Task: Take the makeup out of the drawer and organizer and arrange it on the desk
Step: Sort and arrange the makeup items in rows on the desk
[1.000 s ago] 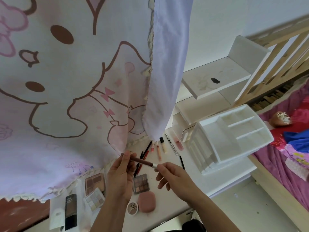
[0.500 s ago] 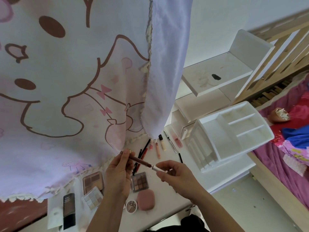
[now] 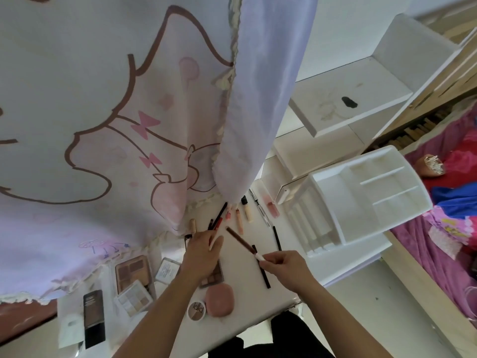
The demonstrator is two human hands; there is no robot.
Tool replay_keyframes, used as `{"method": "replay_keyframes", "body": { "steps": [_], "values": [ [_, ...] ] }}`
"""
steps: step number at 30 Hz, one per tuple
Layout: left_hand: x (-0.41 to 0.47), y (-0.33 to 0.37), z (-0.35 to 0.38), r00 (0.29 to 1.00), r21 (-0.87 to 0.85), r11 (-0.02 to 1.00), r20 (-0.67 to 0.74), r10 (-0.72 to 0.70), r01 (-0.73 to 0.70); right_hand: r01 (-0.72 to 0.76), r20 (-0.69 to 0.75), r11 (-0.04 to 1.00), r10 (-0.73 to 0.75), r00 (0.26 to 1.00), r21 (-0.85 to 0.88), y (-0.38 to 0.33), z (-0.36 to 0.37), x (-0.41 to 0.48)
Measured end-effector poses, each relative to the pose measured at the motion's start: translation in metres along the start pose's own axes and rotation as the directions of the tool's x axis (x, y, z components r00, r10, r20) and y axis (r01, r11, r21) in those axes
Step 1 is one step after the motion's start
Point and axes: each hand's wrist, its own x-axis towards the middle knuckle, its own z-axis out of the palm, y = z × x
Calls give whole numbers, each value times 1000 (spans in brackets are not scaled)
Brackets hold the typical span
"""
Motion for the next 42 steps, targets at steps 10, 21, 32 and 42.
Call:
{"method": "replay_keyframes", "body": {
  "steps": [10, 21, 32, 42],
  "values": [
    [21, -32, 31, 963, 424, 905, 230, -140, 30, -138, -247, 959, 201, 948, 247, 15, 4, 70],
    [25, -35, 31, 986, 237, 958, -2, -166, 162, -126, -145, 968, 160, 976, 216, 17, 21, 86],
    [-5, -40, 0, 867, -579, 718, -38, -496, 386, -151, 62, 921, 138, 988, 360, -4, 45, 55],
    [-40, -66, -7, 831, -460, 789, -173, -529, 407, -136, 171, 987, 121, 978, 80, -4, 72, 52]
  ]
}}
